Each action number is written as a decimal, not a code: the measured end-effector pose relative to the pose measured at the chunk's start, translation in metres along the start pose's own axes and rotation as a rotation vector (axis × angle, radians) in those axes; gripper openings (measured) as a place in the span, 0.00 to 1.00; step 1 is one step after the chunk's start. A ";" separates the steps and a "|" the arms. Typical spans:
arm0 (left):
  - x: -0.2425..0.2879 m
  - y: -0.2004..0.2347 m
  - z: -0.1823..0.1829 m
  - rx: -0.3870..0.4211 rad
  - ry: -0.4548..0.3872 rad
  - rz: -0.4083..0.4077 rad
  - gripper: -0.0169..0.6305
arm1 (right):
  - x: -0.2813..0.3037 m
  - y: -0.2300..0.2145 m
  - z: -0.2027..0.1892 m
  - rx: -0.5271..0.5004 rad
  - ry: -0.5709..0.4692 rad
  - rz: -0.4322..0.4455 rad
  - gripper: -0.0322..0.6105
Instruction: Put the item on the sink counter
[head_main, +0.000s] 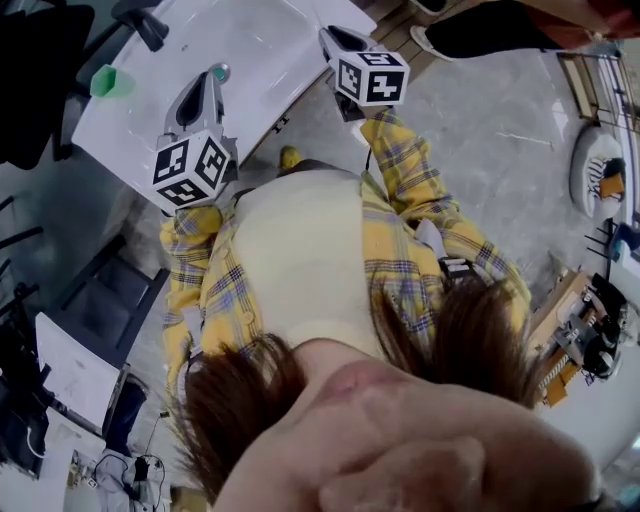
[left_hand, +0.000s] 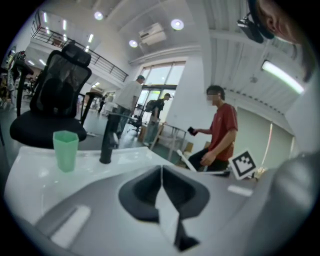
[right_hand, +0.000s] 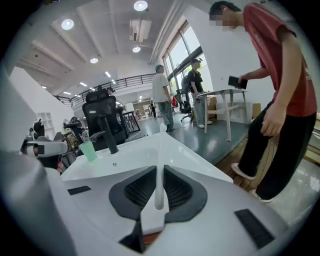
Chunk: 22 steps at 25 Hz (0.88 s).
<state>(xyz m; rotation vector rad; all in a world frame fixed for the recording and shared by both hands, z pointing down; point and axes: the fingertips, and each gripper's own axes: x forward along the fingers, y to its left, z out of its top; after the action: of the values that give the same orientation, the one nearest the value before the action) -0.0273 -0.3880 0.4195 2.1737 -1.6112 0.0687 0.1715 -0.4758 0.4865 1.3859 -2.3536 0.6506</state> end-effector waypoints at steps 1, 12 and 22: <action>0.002 0.000 0.000 0.000 0.001 0.005 0.04 | 0.003 -0.003 0.000 -0.007 0.007 -0.004 0.13; 0.013 0.004 -0.006 -0.011 0.012 0.038 0.04 | 0.027 -0.024 -0.001 -0.087 0.072 -0.043 0.13; 0.013 0.003 -0.009 -0.006 0.021 0.050 0.04 | 0.048 -0.043 -0.004 -0.182 0.145 -0.102 0.13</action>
<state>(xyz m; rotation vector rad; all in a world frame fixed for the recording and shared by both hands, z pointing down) -0.0242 -0.3971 0.4328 2.1217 -1.6515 0.1013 0.1871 -0.5267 0.5226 1.3225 -2.1545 0.4789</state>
